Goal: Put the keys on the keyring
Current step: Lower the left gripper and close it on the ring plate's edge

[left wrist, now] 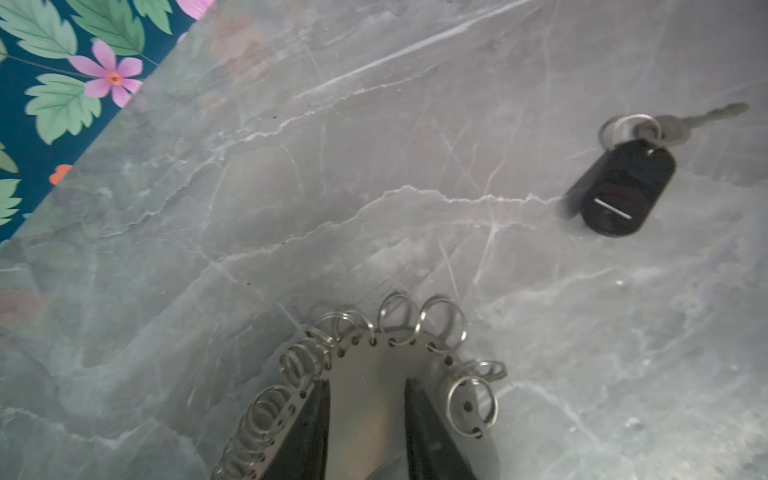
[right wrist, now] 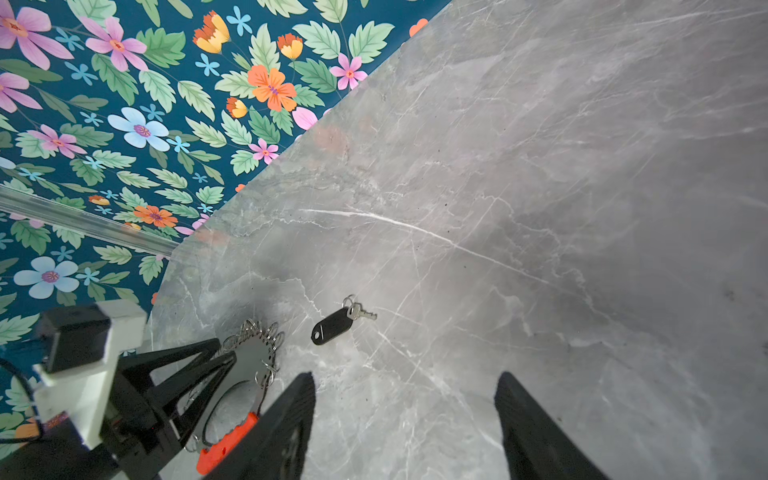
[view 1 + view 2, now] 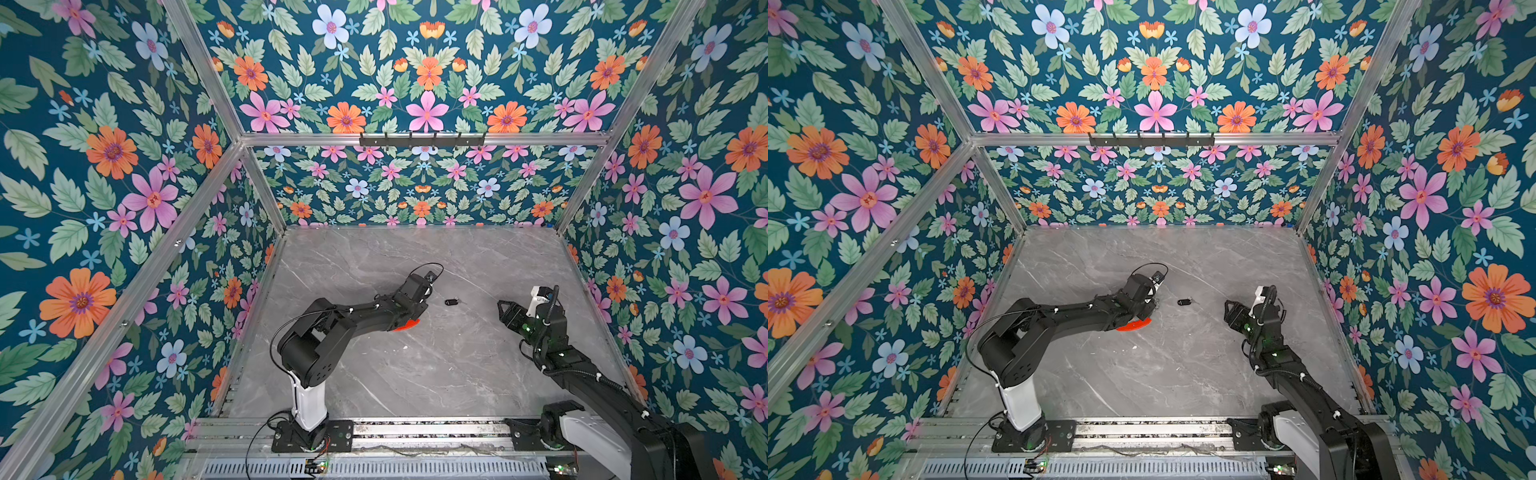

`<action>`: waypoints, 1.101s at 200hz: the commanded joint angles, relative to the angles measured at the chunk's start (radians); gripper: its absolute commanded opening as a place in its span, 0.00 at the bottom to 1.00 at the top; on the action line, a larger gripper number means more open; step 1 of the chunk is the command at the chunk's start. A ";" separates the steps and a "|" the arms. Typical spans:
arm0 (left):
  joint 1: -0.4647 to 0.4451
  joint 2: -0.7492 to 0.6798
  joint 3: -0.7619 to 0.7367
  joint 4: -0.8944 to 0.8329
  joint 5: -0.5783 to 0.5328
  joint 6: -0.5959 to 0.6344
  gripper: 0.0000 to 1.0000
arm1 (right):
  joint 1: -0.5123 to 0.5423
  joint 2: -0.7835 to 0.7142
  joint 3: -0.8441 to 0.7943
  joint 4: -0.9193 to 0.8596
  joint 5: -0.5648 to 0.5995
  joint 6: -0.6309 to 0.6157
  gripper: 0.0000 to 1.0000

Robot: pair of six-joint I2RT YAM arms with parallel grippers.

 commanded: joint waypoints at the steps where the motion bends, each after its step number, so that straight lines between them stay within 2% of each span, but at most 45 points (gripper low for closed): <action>1: -0.002 -0.041 -0.025 0.010 0.168 0.211 0.37 | 0.000 -0.001 0.000 0.025 -0.004 0.013 0.69; 17: 0.002 -0.058 -0.053 -0.074 0.366 0.483 0.37 | 0.001 0.002 -0.002 0.031 -0.007 0.013 0.69; 24: 0.012 -0.051 -0.035 -0.154 0.422 0.587 0.33 | 0.001 0.004 -0.001 0.033 -0.010 0.013 0.69; 30: 0.024 -0.035 0.000 -0.218 0.437 0.625 0.31 | 0.001 0.004 -0.001 0.032 -0.012 0.013 0.69; 49: 0.077 0.028 0.163 -0.415 0.515 0.650 0.29 | 0.001 0.000 0.001 0.026 -0.013 0.011 0.69; 81: 0.110 0.087 0.290 -0.475 0.593 0.679 0.31 | 0.000 -0.013 -0.002 0.024 -0.010 0.007 0.69; 118: 0.112 0.238 0.501 -0.732 0.650 0.729 0.28 | 0.001 -0.010 -0.002 0.029 -0.012 0.006 0.70; 220: 0.119 0.238 0.468 -0.660 0.580 0.735 0.28 | 0.001 -0.004 -0.002 0.035 -0.020 0.002 0.70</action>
